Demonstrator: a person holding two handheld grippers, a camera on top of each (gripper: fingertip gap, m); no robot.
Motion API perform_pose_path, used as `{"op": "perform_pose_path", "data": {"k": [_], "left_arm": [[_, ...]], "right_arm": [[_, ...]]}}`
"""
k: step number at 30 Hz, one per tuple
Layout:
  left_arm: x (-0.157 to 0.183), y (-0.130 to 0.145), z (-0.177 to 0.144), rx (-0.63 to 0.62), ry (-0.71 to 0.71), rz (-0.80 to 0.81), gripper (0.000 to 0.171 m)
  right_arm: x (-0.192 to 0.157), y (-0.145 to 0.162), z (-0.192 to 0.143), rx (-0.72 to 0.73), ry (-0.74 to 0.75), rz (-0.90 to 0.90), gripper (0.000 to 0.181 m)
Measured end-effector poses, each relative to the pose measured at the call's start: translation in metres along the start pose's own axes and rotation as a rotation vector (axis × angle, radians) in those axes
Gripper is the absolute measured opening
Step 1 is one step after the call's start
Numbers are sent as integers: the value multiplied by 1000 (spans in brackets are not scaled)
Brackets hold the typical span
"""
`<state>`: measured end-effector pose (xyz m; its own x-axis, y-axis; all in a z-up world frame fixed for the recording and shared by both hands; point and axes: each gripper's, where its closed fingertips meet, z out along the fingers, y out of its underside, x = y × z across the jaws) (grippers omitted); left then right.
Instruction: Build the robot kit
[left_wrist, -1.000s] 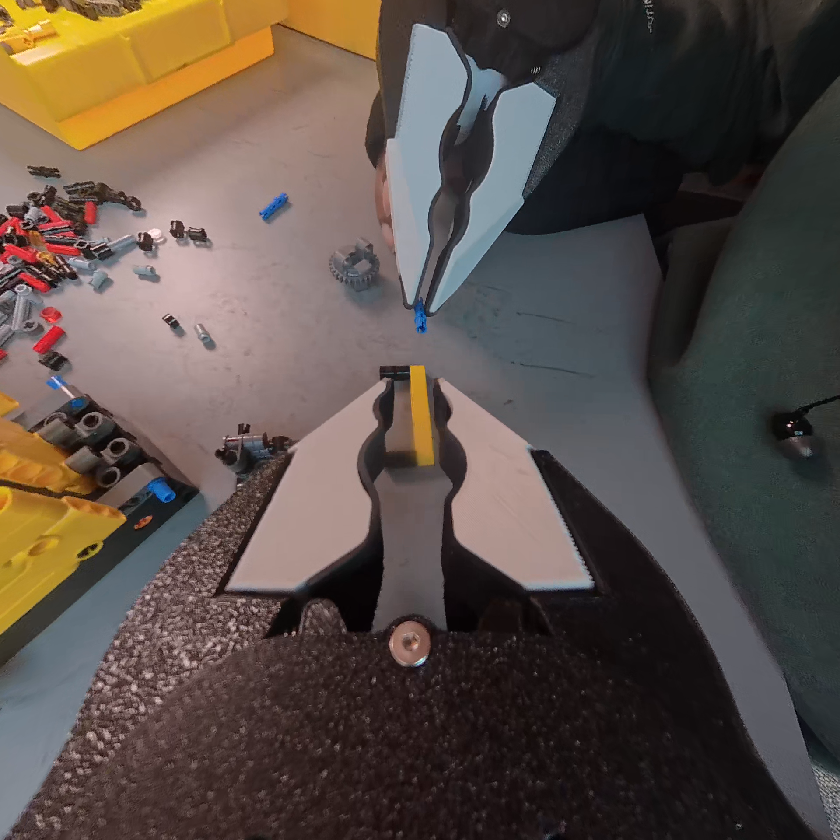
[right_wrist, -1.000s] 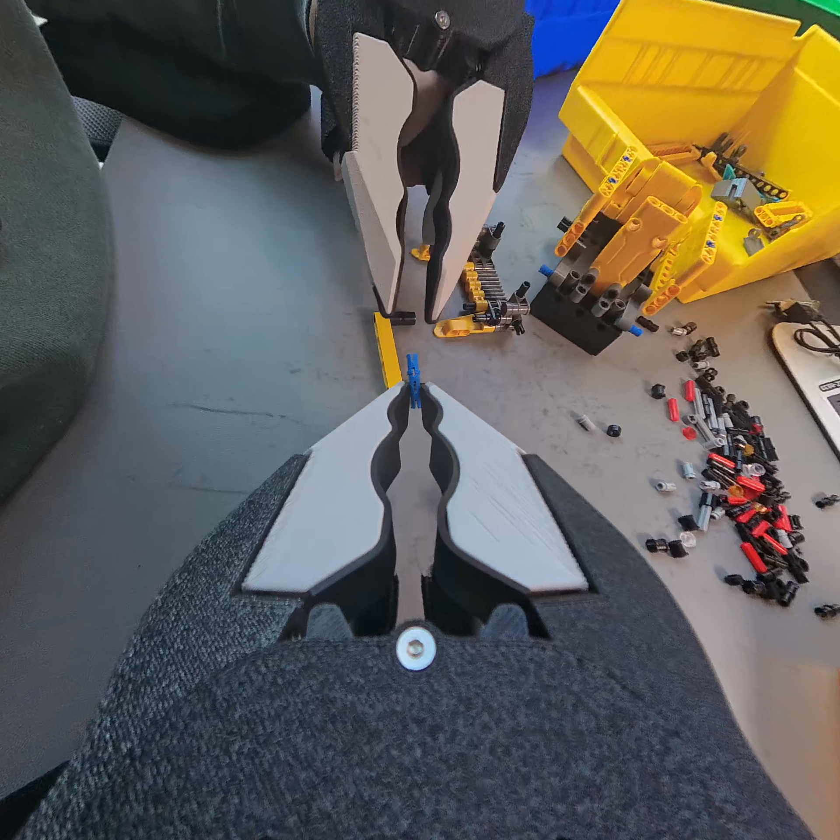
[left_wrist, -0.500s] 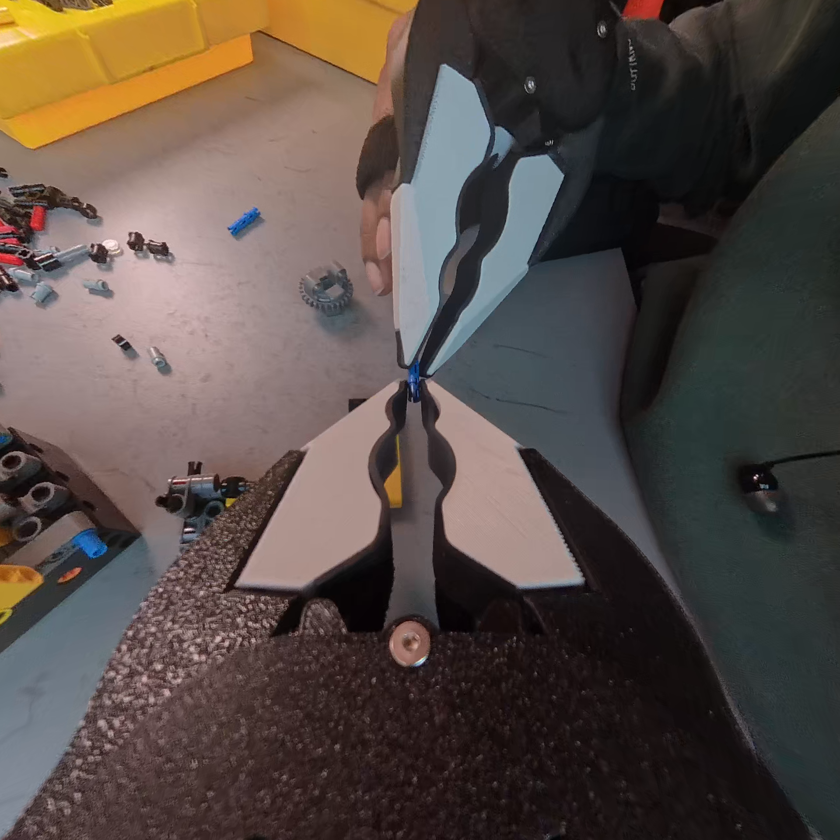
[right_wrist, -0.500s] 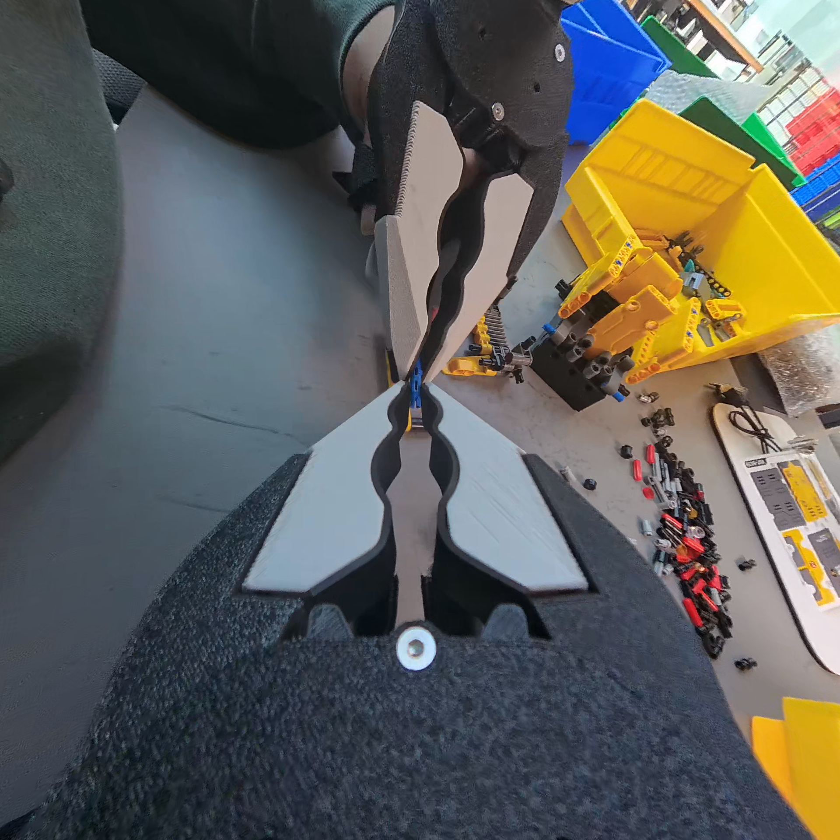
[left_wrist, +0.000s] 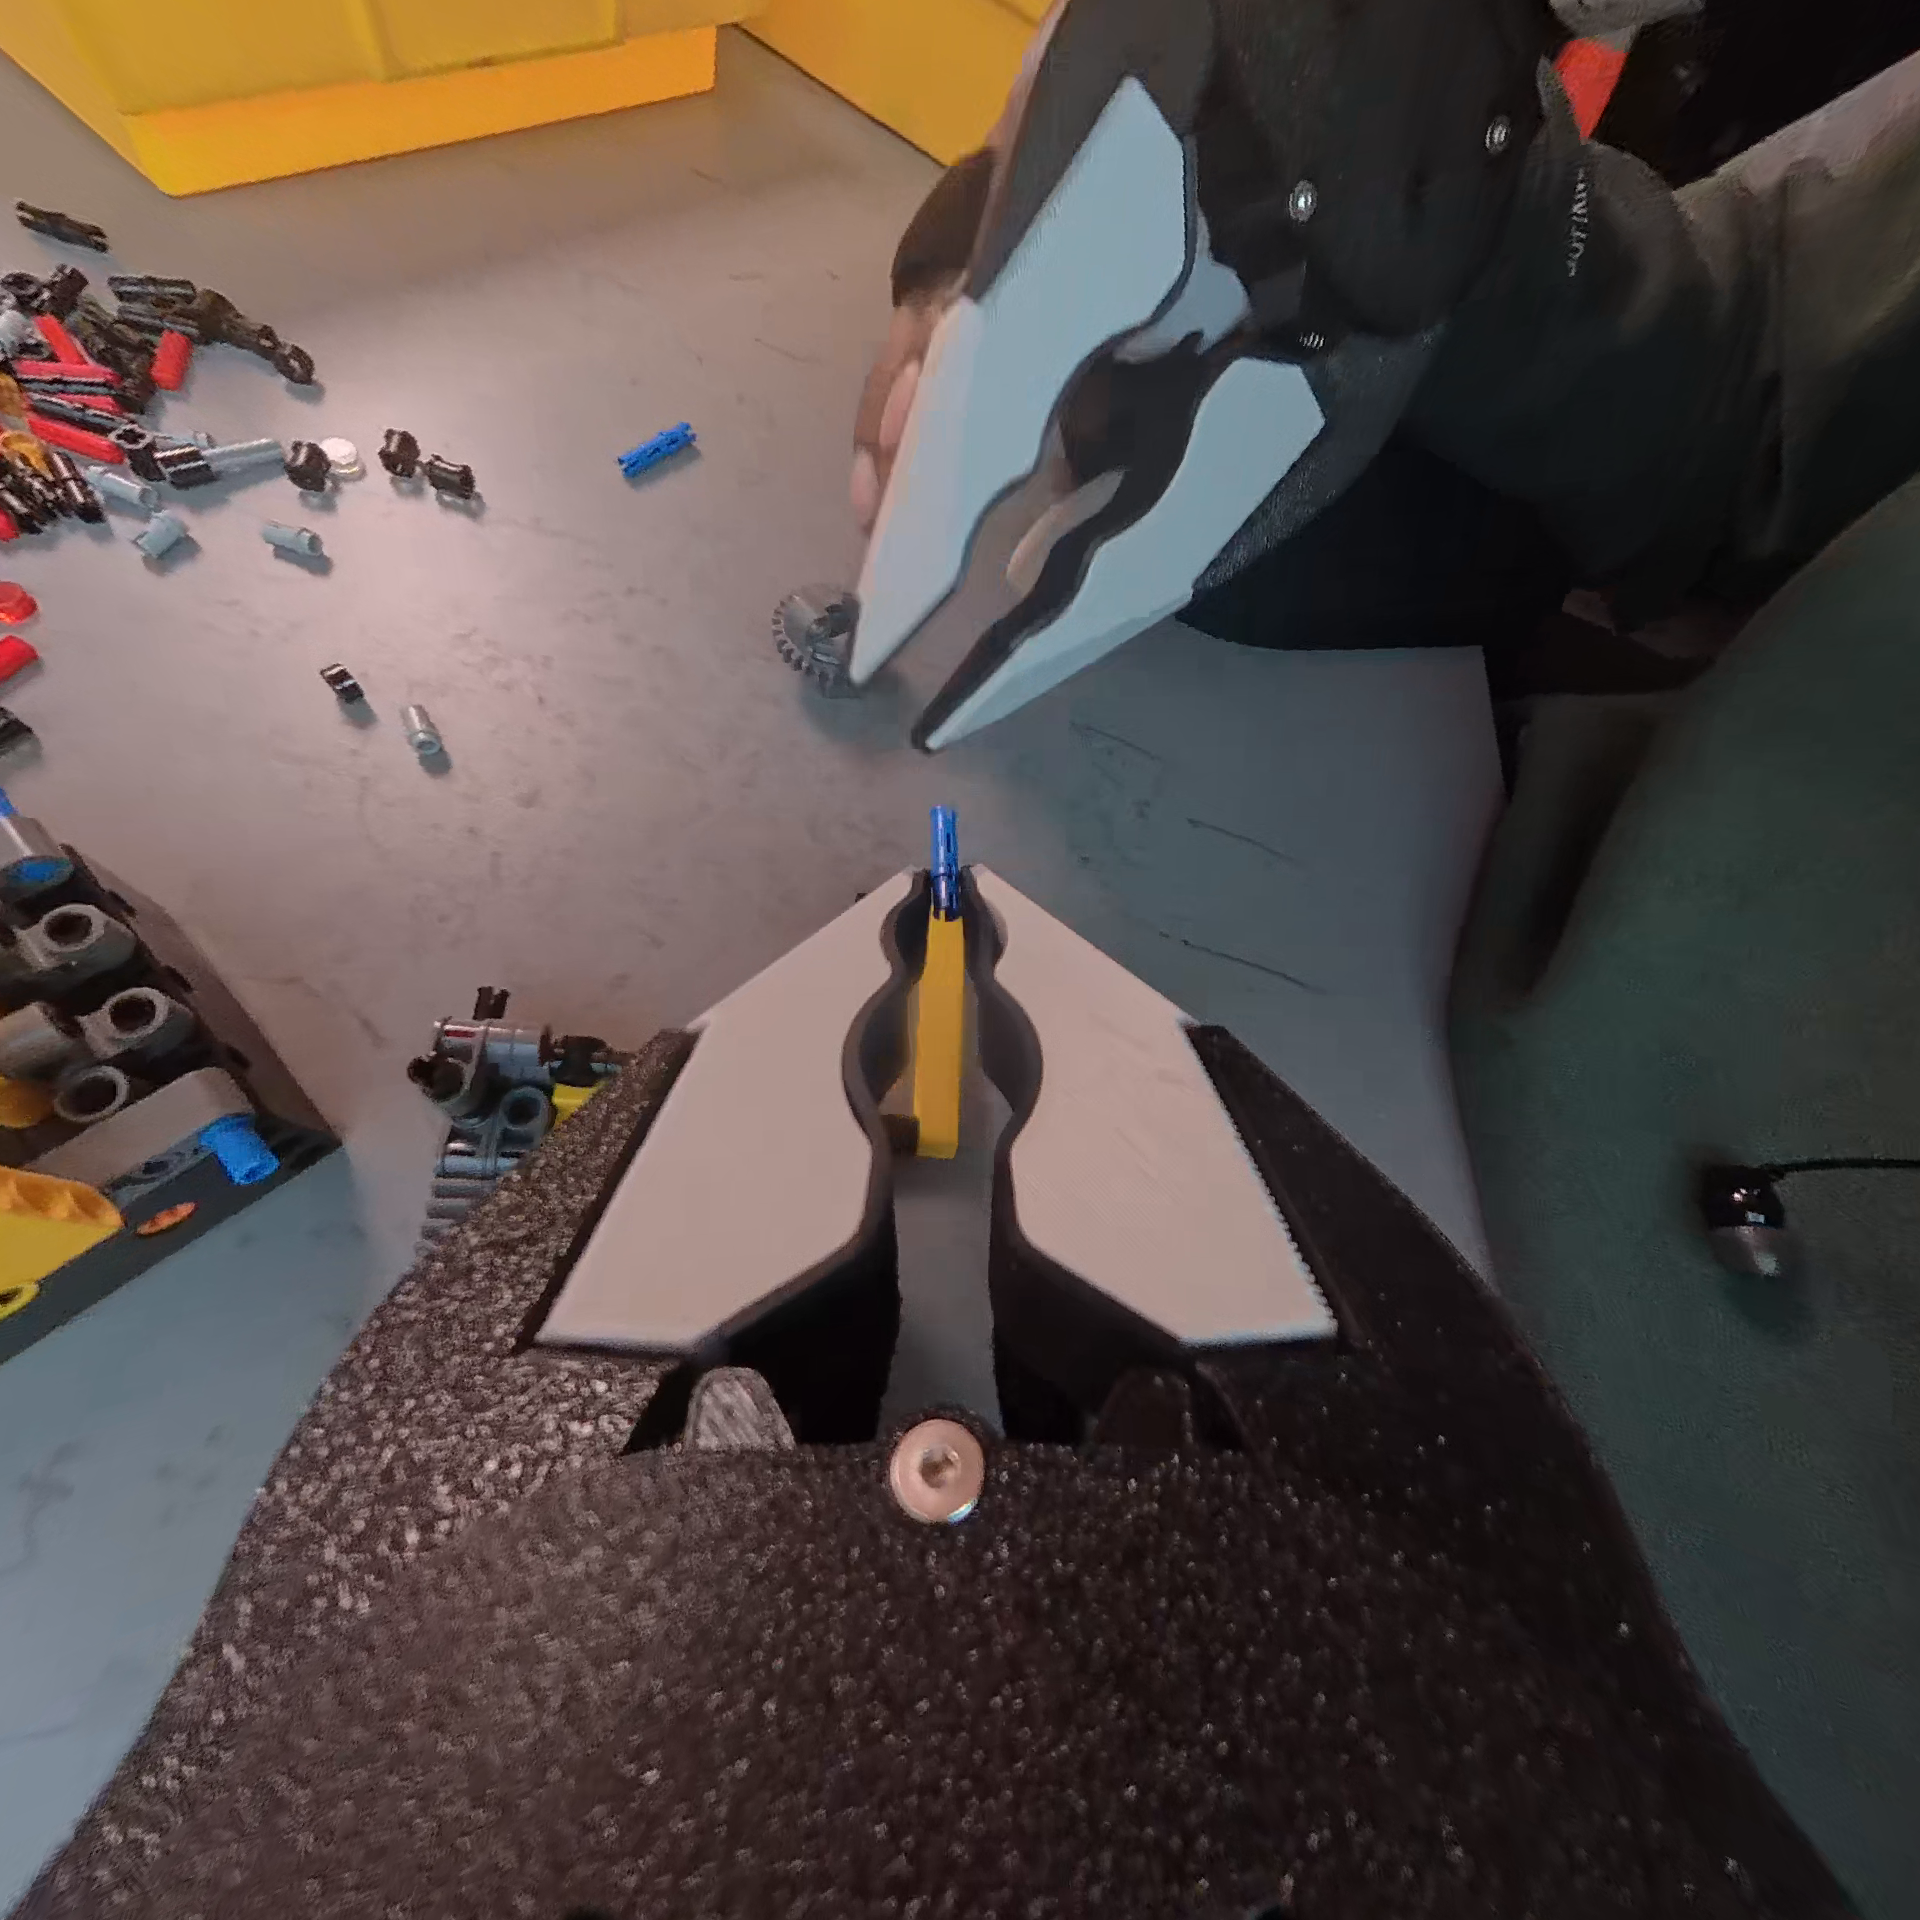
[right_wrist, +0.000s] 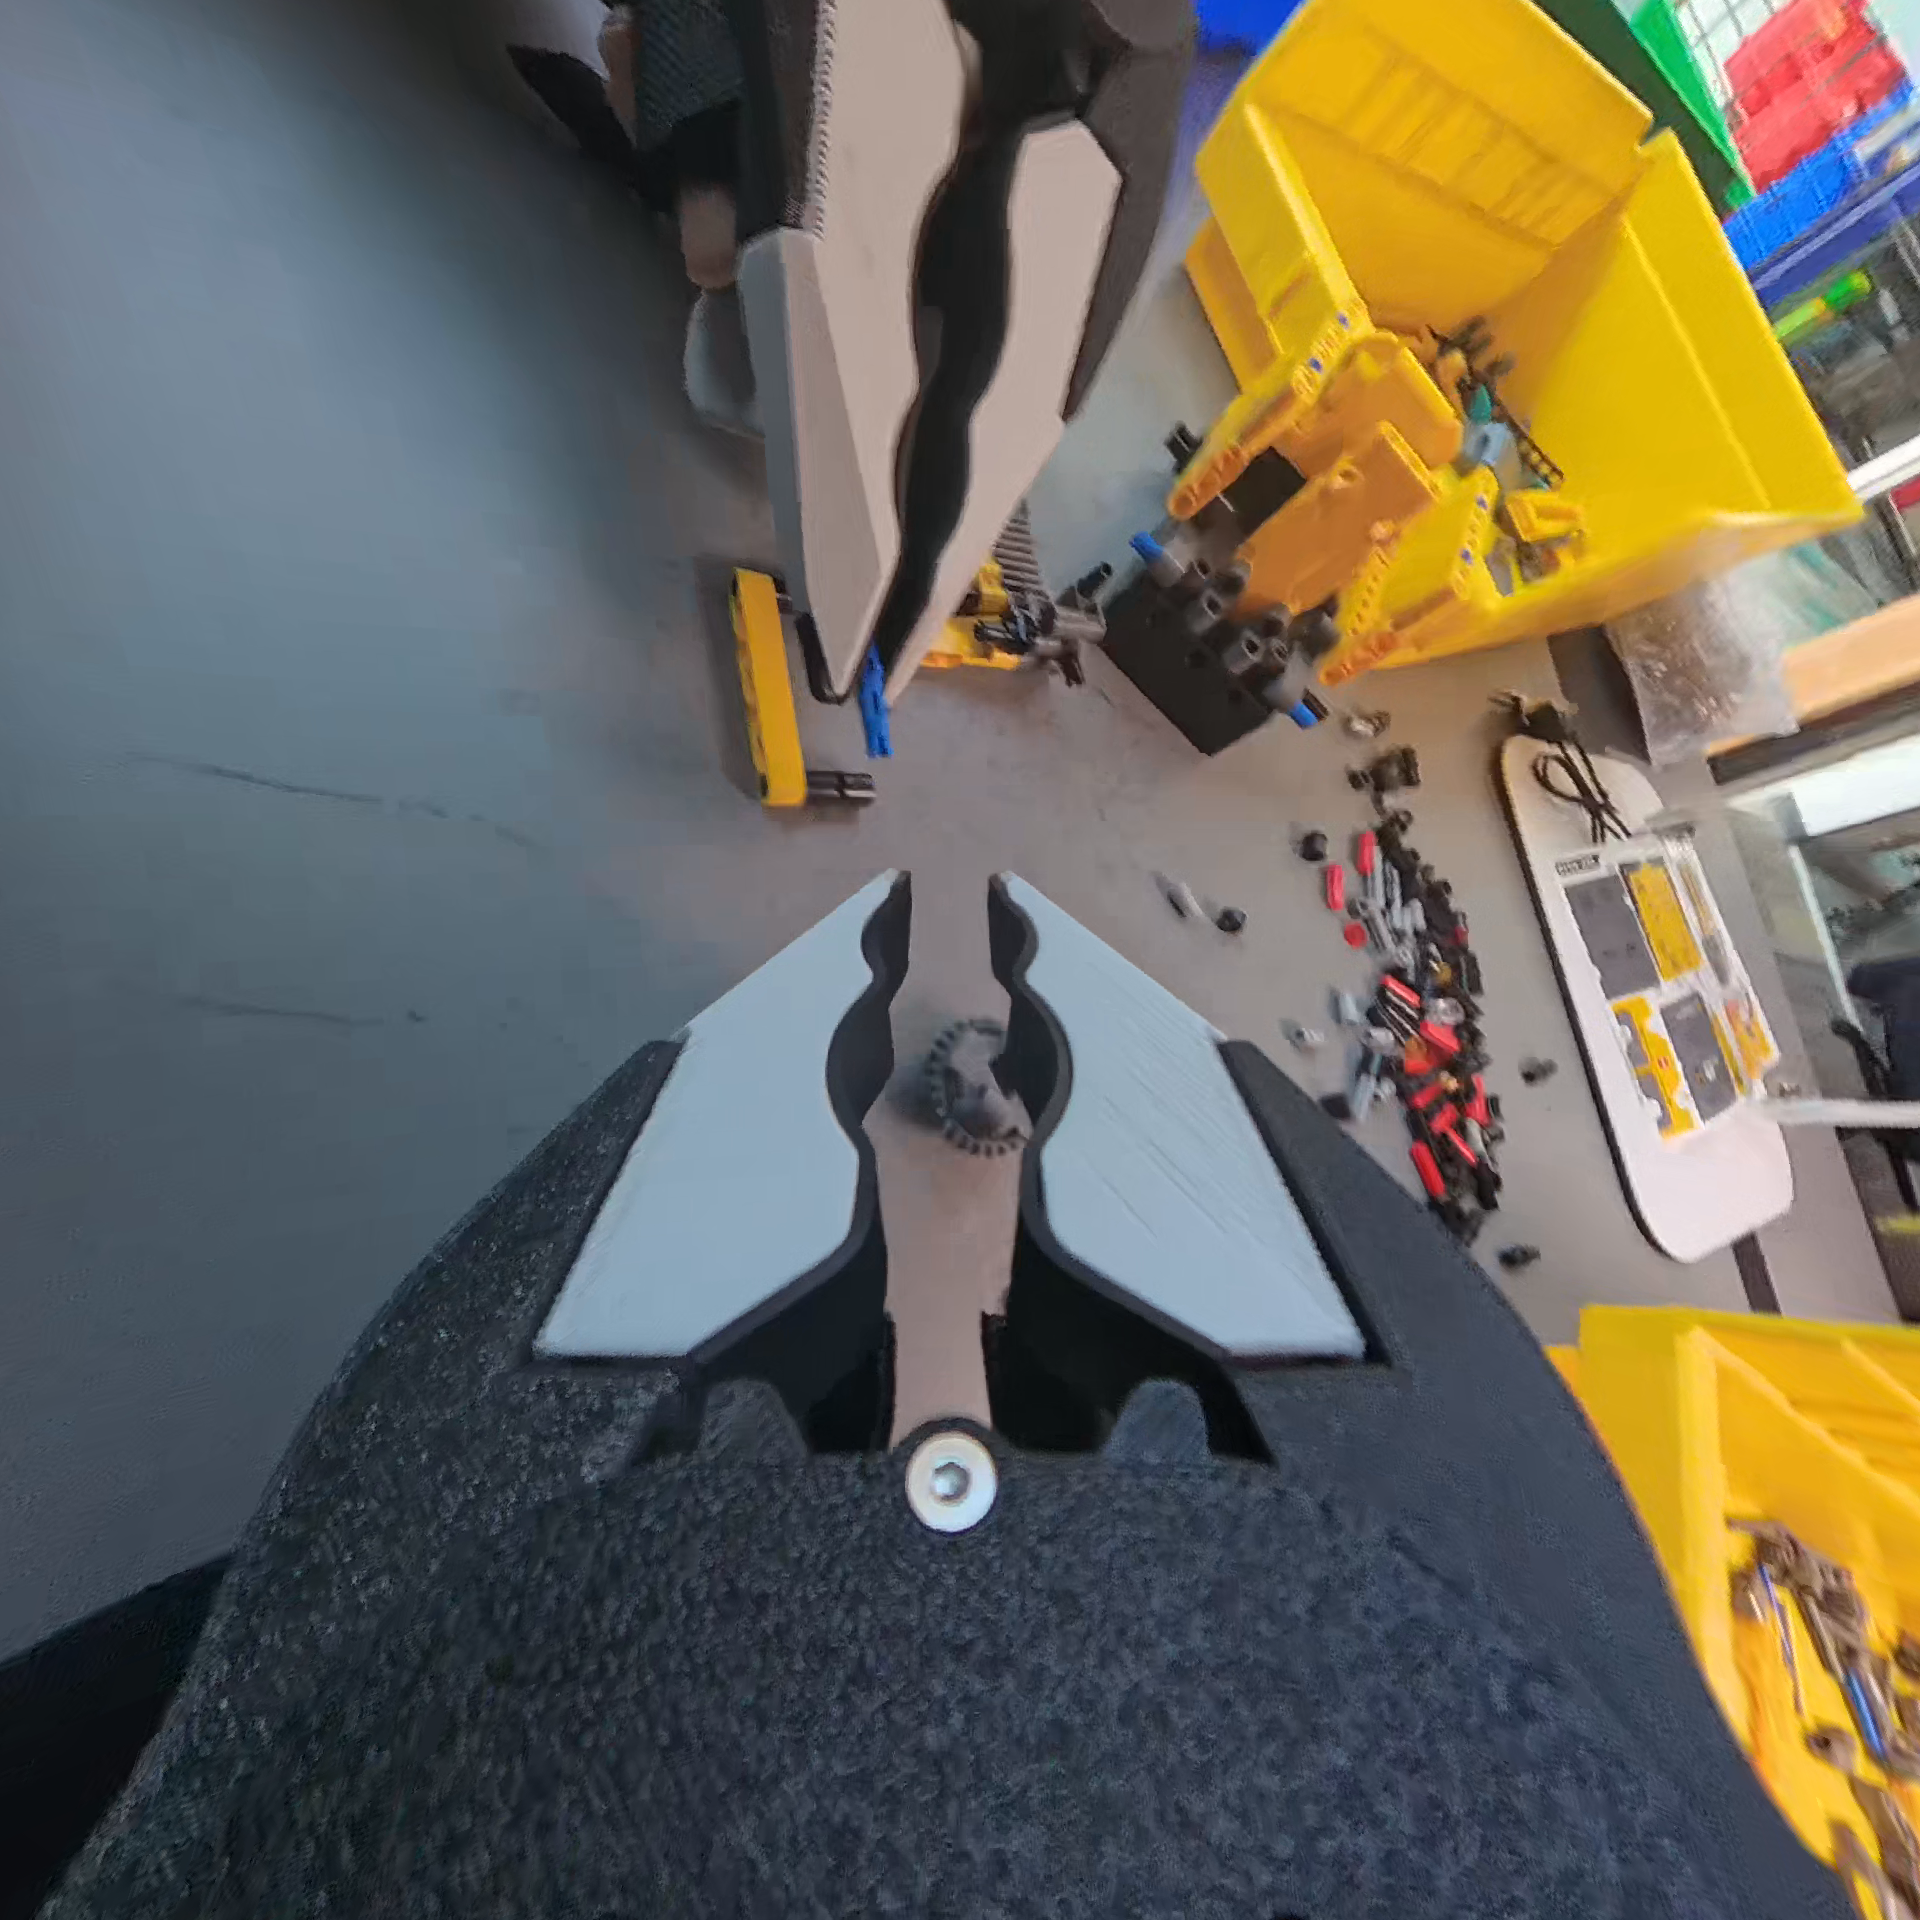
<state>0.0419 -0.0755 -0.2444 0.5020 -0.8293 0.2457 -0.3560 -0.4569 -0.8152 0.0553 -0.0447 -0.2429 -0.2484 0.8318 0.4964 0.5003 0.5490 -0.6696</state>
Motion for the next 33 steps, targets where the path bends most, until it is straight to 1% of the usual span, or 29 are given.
{"op": "perform_pose_path", "data": {"k": [2, 5, 7, 9, 12, 14, 18, 23, 25, 27, 30, 33], "left_arm": [[-4, 2, 1, -15, -27, 1, 5], [-1, 7, 7, -61, -59, 31, 5], [4, 9, 14, -95, -79, 49, 5], [7, 13, 21, -134, -114, 77, 5], [11, 15, 27, -162, -153, 128, 5], [12, 16, 28, -169, -164, 154, 7], [12, 17, 28, -167, -164, 162, 8], [20, 14, 26, -144, -108, 157, 26], [21, 4, 21, -86, -81, 124, 28], [18, -11, 12, 16, -45, 52, 32], [15, -43, -9, 231, 71, -108, 35], [16, -74, -35, 449, 247, -274, 34]], "right_arm": [[13, 16, -9, -48, 22, 76, 20], [13, 40, -18, -120, -43, 225, 33], [10, 44, -20, -128, -79, 289, 35], [11, 47, -17, -153, -72, 295, 35], [7, 48, -12, -168, -89, 294, 32], [6, 49, -9, -170, -91, 271, 27], [5, 46, -7, -158, -98, 267, 27], [6, 42, -7, -128, -95, 256, 27], [13, 32, -10, -66, -67, 270, 27], [26, 13, -16, 51, -15, 293, 27], [41, -29, -28, 282, 37, 350, 27], [44, -65, -38, 481, 40, 403, 27]]}}
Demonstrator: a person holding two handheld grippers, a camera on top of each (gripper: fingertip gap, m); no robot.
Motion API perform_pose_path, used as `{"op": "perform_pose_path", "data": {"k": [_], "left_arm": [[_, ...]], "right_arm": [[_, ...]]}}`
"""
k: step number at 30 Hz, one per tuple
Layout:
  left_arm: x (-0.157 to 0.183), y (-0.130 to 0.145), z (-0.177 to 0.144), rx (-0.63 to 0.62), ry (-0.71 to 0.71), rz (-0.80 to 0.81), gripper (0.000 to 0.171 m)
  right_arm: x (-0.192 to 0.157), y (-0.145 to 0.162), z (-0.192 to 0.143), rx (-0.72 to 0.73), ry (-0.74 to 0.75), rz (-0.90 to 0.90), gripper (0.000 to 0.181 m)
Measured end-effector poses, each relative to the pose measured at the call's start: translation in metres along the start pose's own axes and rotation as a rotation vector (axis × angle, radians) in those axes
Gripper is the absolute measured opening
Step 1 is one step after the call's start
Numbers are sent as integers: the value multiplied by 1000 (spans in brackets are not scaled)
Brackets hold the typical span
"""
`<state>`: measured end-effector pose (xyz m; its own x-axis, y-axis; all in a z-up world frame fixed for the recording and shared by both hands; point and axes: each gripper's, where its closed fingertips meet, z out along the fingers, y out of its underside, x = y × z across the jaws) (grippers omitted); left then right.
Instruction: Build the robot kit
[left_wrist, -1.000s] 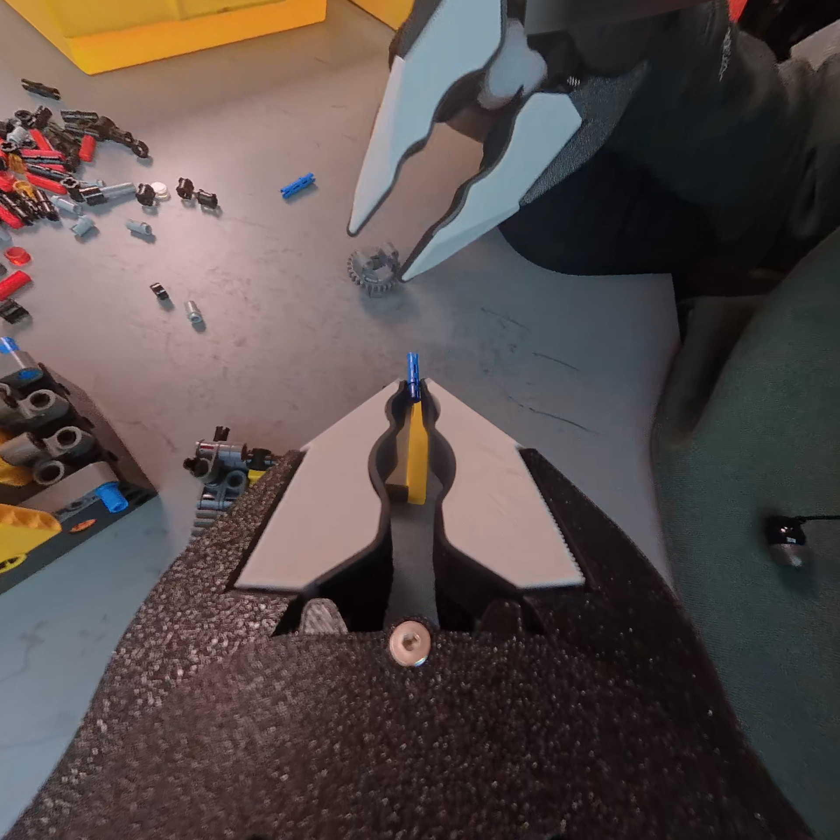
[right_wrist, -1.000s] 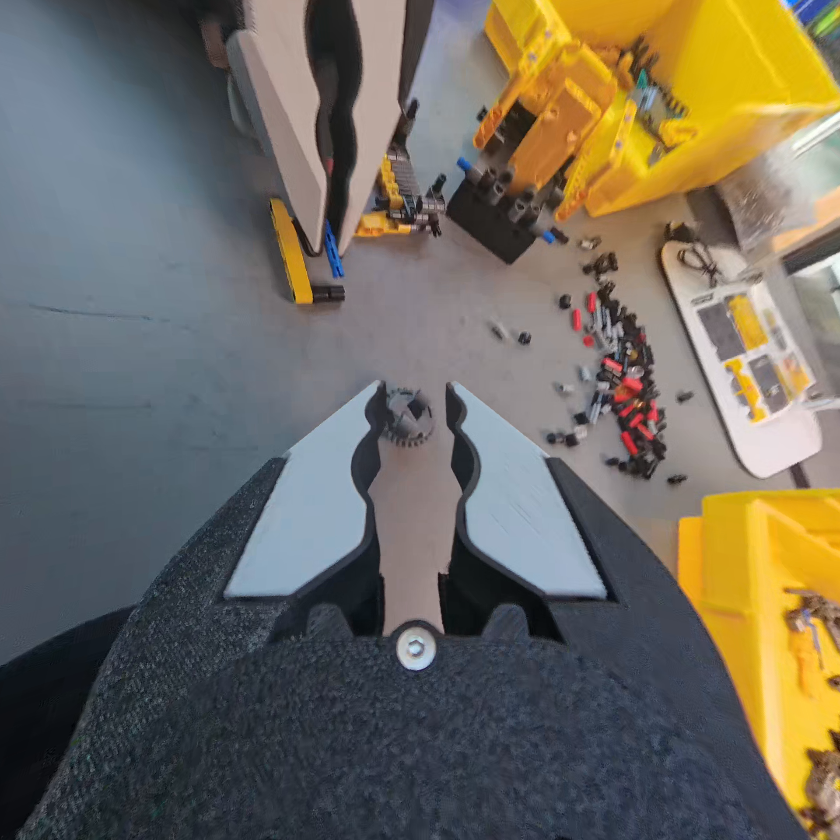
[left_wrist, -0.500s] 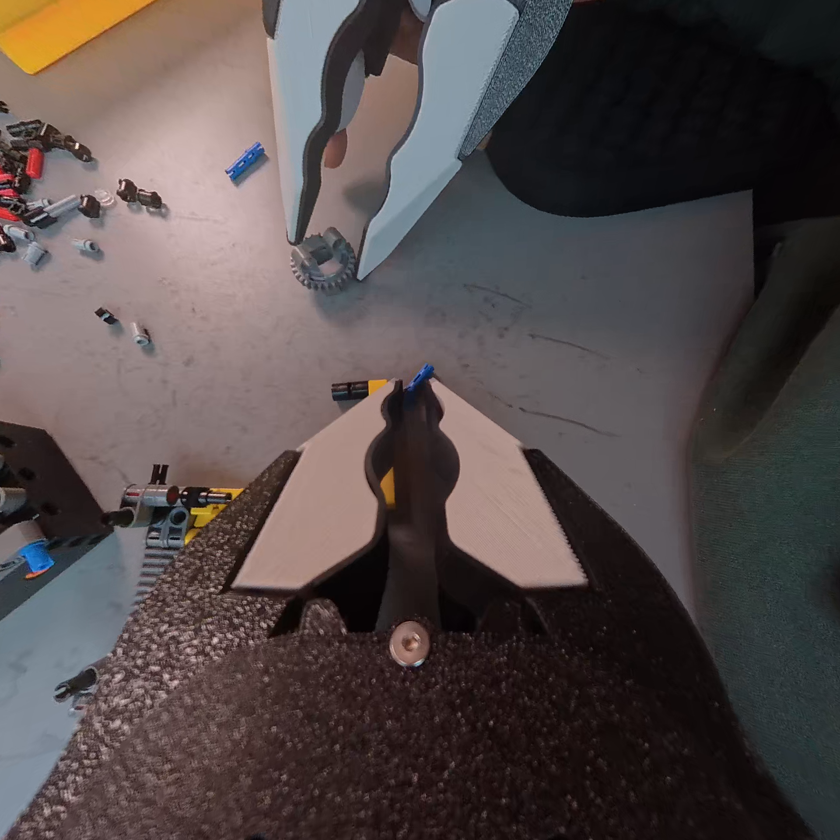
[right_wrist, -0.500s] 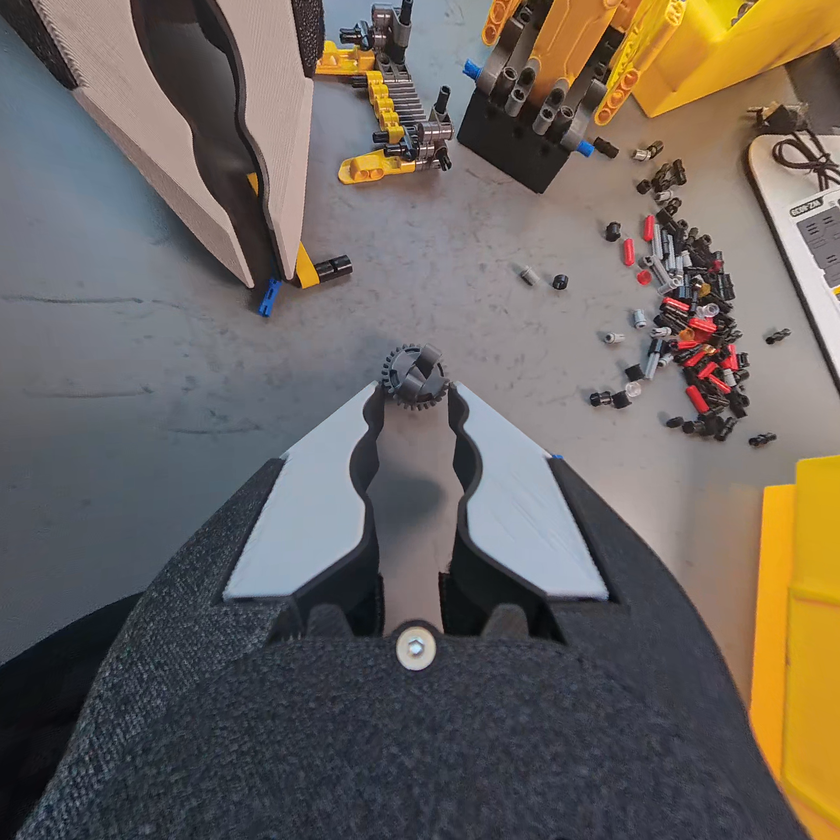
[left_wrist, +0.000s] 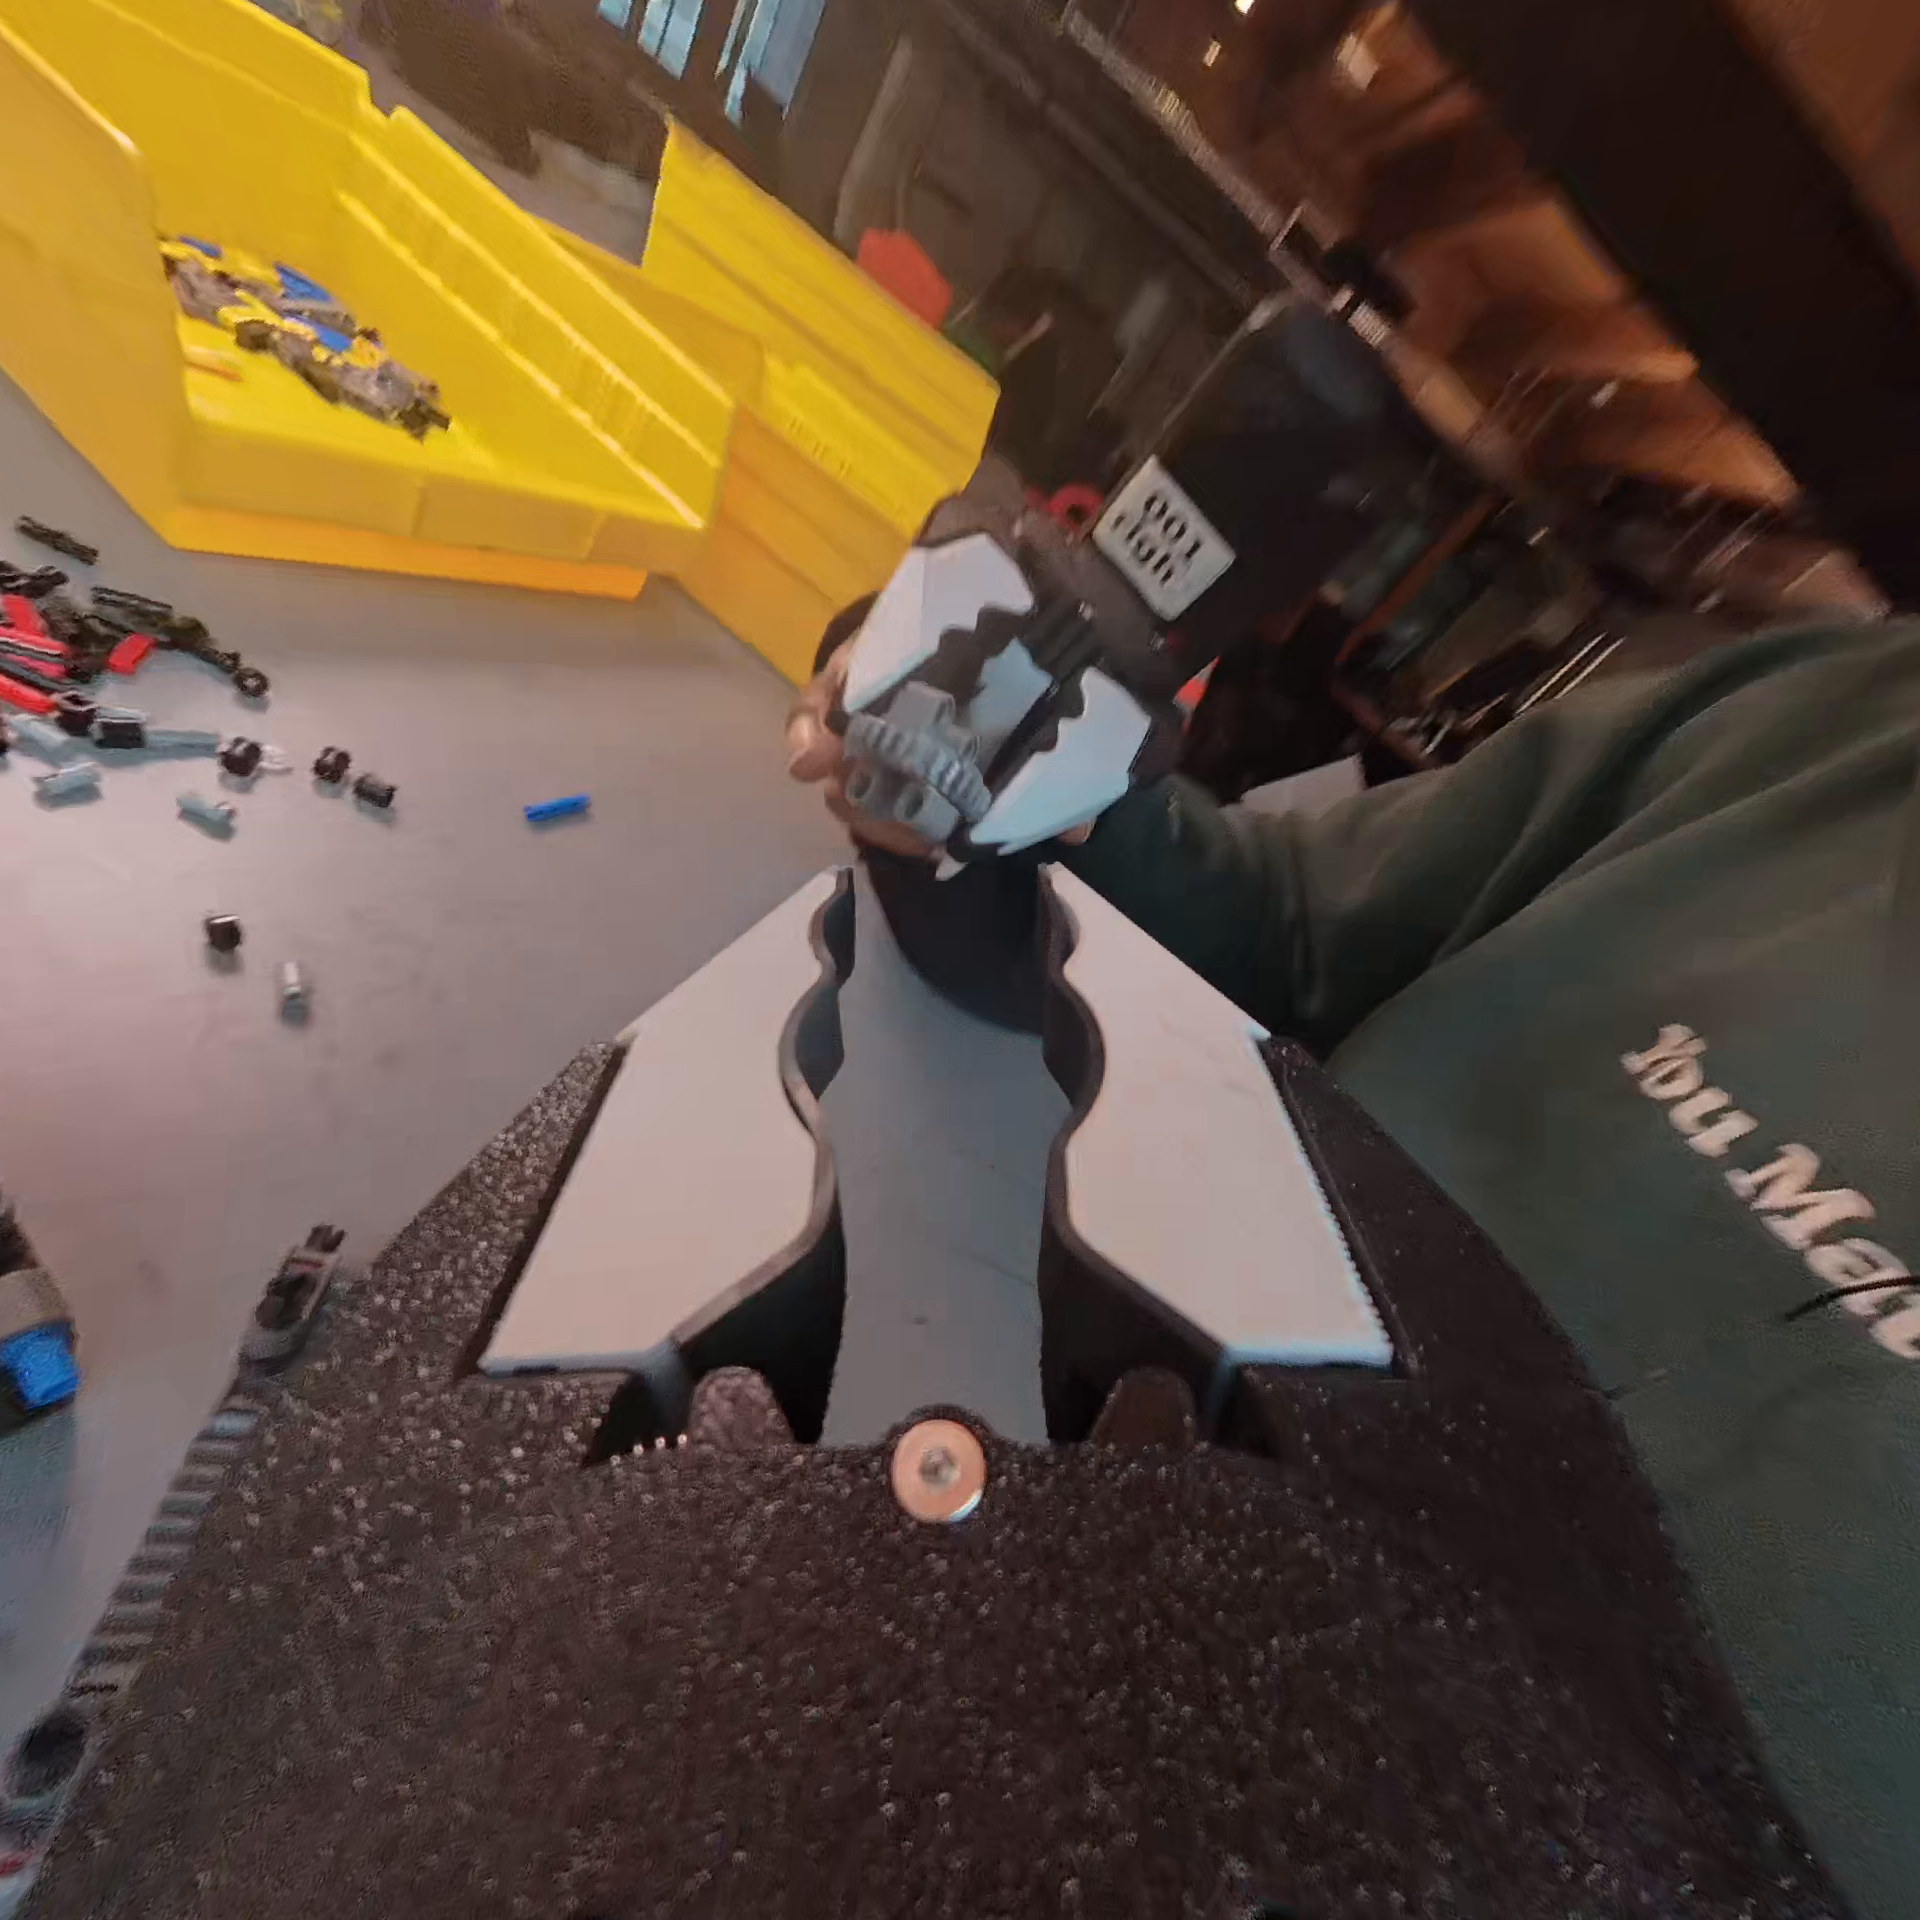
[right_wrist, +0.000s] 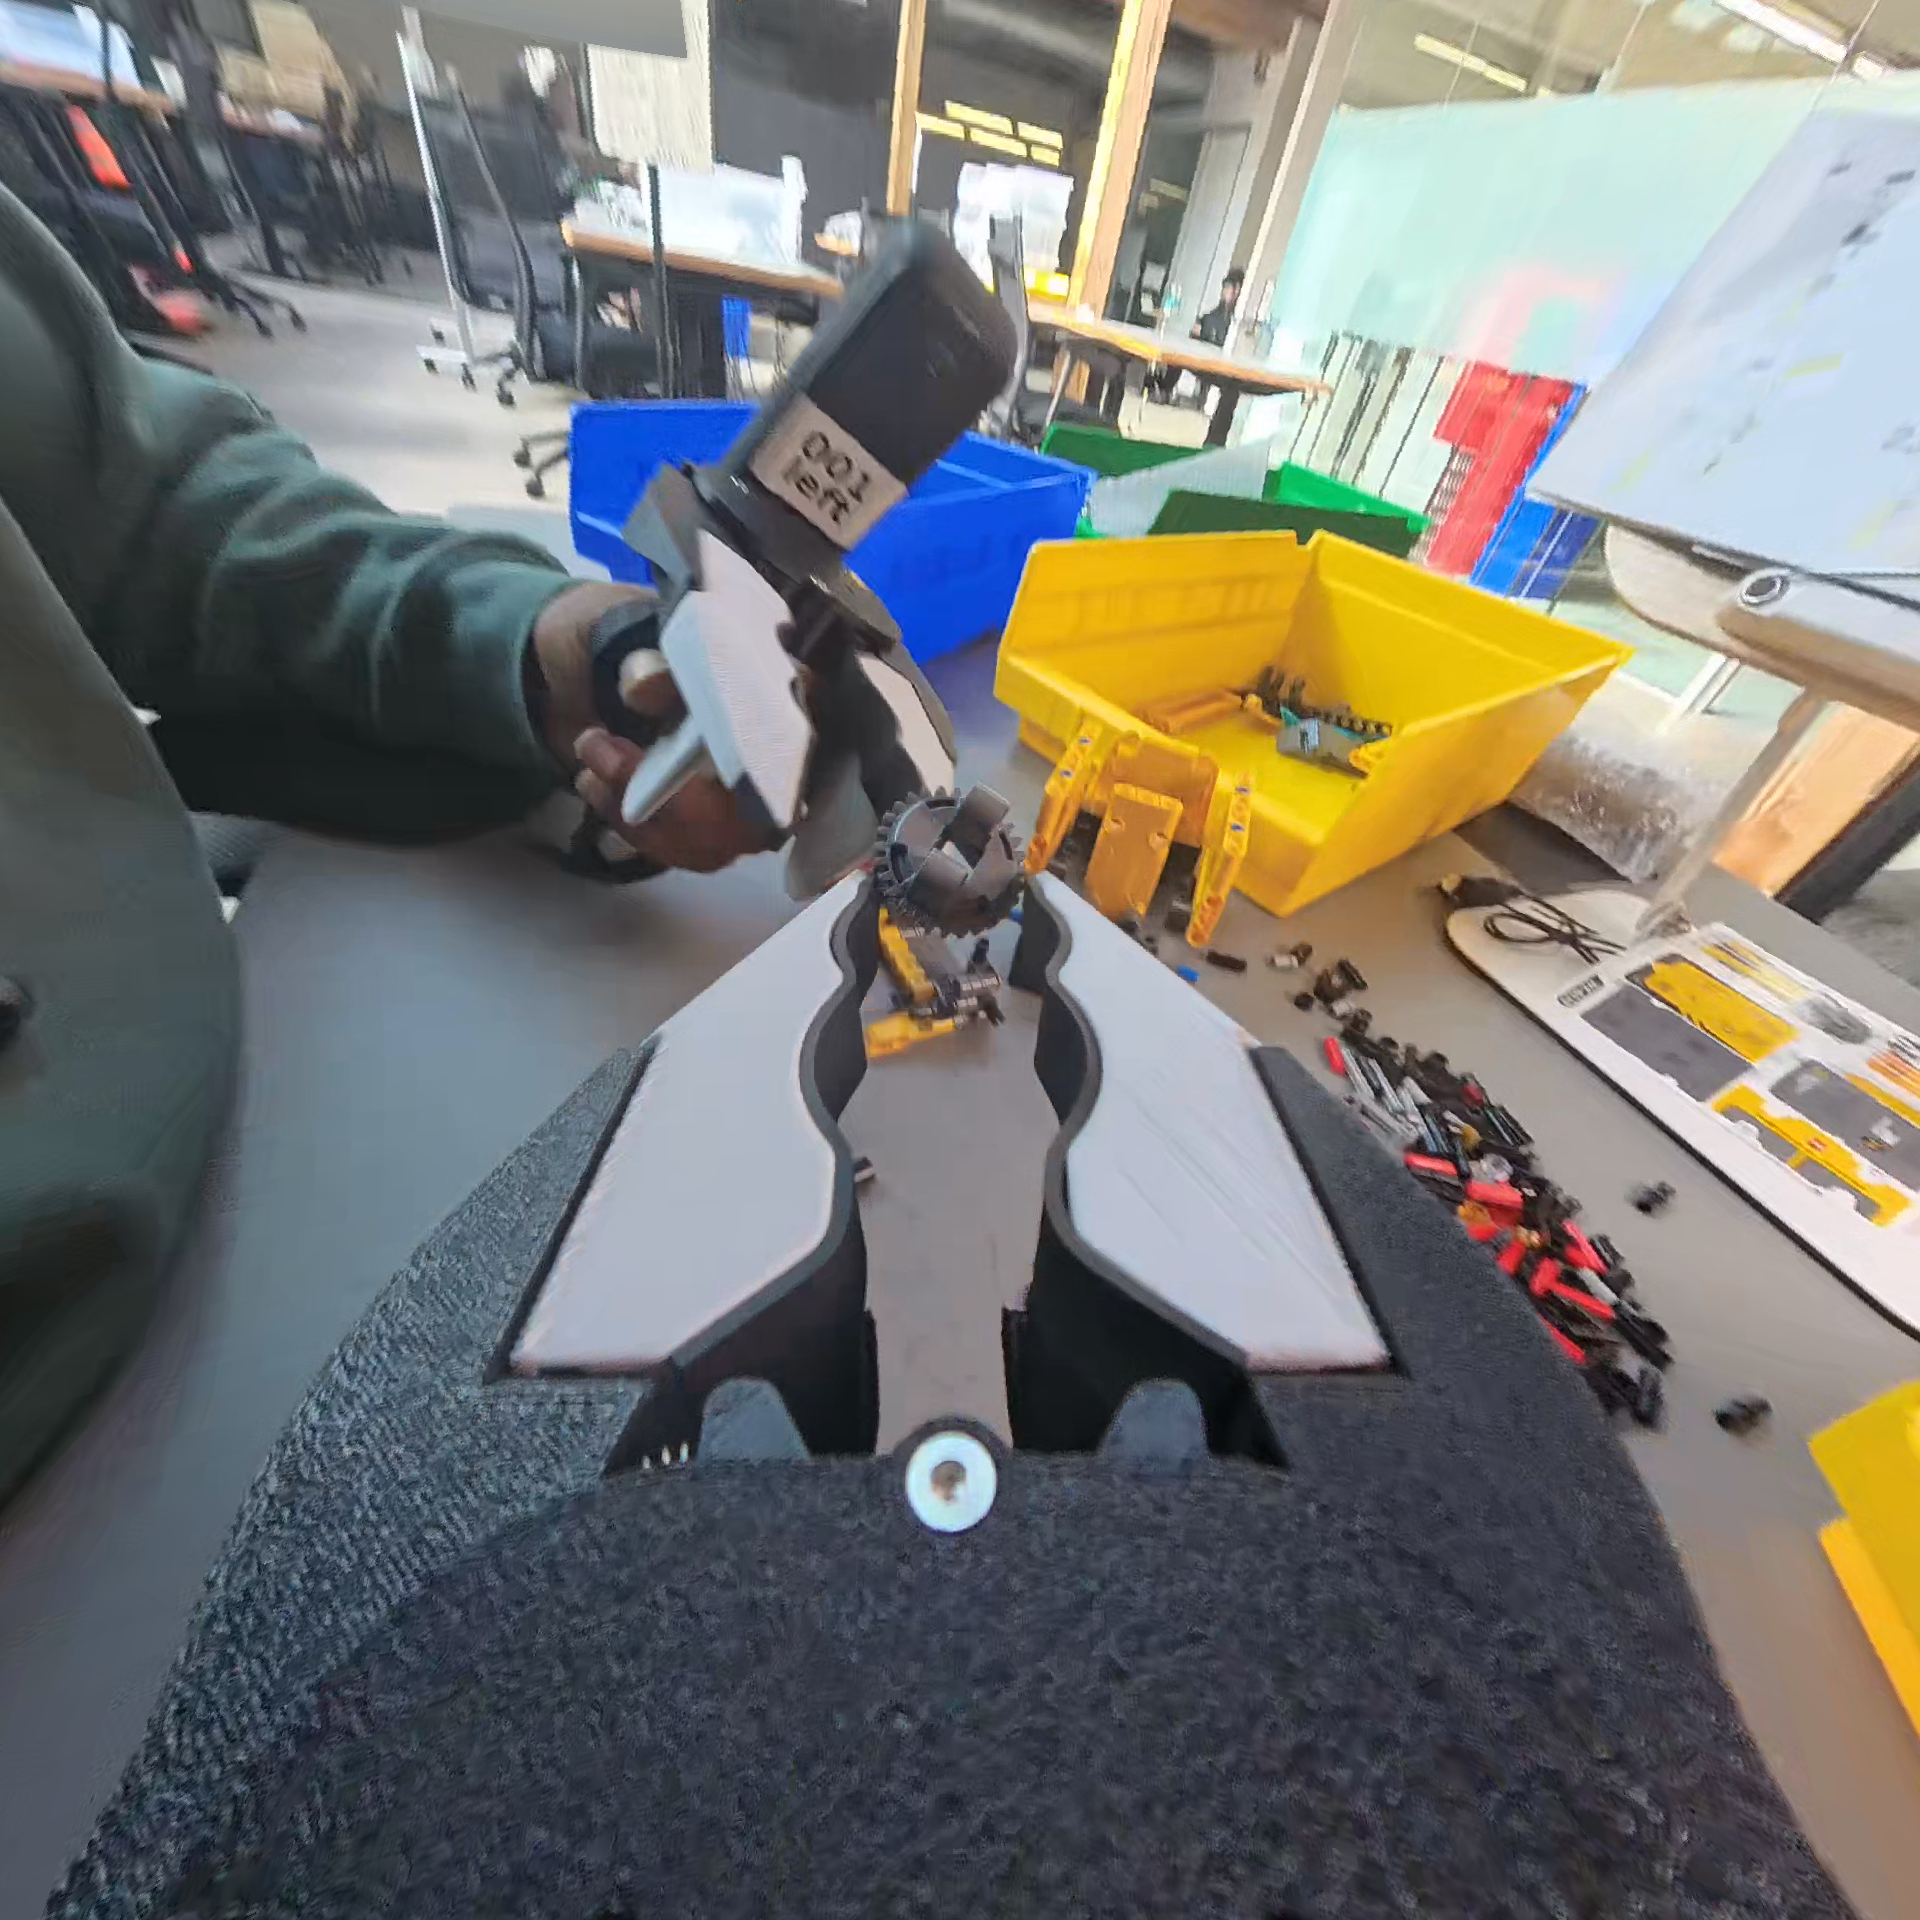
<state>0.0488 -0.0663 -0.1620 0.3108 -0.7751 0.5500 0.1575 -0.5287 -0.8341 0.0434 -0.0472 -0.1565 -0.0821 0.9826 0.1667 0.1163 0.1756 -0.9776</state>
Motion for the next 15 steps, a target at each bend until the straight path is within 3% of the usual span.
{"op": "perform_pose_path", "data": {"k": [3, 6, 15], "left_arm": [[9, -19, -8, 115, 130, -137, 27], [12, -19, -10, 121, 158, -156, 27], [-7, -16, -15, 102, 58, -169, 26]], "right_arm": [[-10, -15, 8, 89, -18, 26, 27], [-12, -19, 12, 115, 3, 22, 27], [-9, 3, 15, -8, 23, -35, 26]]}}
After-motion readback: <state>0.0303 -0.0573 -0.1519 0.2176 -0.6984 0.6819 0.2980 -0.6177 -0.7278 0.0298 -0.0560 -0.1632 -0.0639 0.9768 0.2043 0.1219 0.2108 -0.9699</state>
